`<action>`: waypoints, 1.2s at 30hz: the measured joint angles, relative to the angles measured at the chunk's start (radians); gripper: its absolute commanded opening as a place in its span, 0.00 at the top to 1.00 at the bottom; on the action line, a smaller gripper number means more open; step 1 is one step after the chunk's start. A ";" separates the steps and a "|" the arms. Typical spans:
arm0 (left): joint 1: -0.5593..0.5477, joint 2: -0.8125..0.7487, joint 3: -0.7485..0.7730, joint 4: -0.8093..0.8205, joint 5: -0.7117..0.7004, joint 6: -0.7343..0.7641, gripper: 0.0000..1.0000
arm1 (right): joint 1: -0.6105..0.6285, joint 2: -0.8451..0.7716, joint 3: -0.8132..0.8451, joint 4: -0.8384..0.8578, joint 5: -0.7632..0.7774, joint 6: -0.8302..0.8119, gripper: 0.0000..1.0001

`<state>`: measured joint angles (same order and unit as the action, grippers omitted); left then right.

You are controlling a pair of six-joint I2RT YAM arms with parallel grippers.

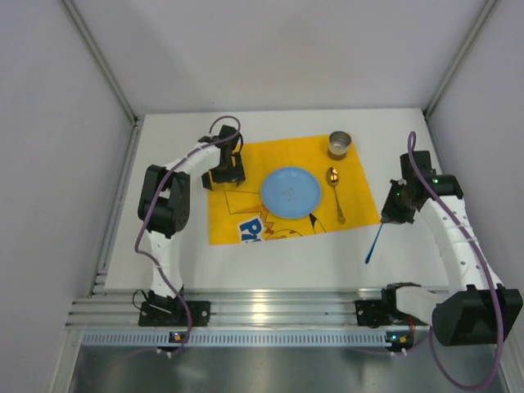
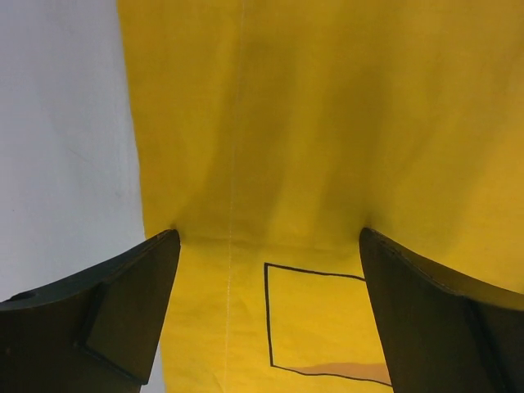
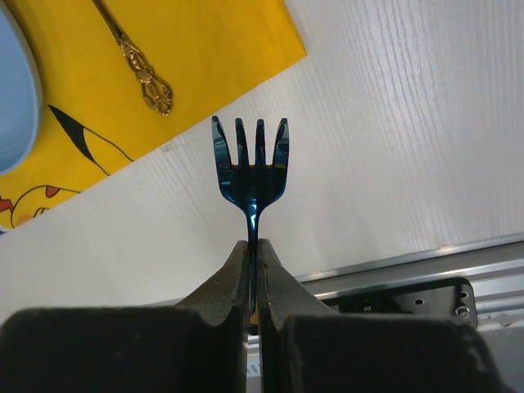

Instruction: Set the dinner table for one person

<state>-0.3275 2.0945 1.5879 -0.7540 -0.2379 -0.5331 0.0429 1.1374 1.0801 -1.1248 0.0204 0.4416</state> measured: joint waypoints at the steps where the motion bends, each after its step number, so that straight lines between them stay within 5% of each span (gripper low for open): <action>1: 0.001 0.006 0.013 -0.001 -0.012 0.005 0.05 | 0.000 -0.003 0.000 0.000 0.000 0.001 1.00; 5: 0.013 0.038 0.053 -0.010 -0.009 0.019 0.29 | 0.000 -0.005 0.000 -0.003 0.000 0.005 1.00; 6: 0.016 0.043 0.061 -0.010 -0.003 0.021 0.45 | 0.000 -0.005 0.000 -0.003 0.000 0.005 1.00; 9: 0.024 0.061 0.084 -0.006 0.012 0.033 0.66 | 0.000 -0.005 0.000 -0.003 0.000 0.007 1.00; 12: 0.031 0.077 0.107 -0.009 0.017 0.043 0.68 | 0.000 -0.005 0.000 -0.006 0.000 0.007 1.00; 24: 0.072 0.190 0.295 -0.048 0.023 0.077 0.61 | 0.000 0.051 0.036 -0.024 0.000 0.005 1.00; 25: 0.074 0.197 0.307 -0.050 0.023 0.080 0.57 | 0.001 0.058 0.048 -0.026 0.001 0.004 1.00; 30: 0.085 0.199 0.321 -0.067 0.016 0.083 0.02 | 0.053 0.118 0.171 -0.038 0.002 0.010 1.00; 36: 0.091 0.072 0.222 -0.071 0.014 0.059 0.02 | 0.289 0.313 0.502 -0.050 0.004 0.066 1.00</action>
<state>-0.2367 2.1670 1.8095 -0.8246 -0.2234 -0.4744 0.3321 1.4506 1.5822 -1.1744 0.0242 0.5079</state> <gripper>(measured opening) 0.983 0.017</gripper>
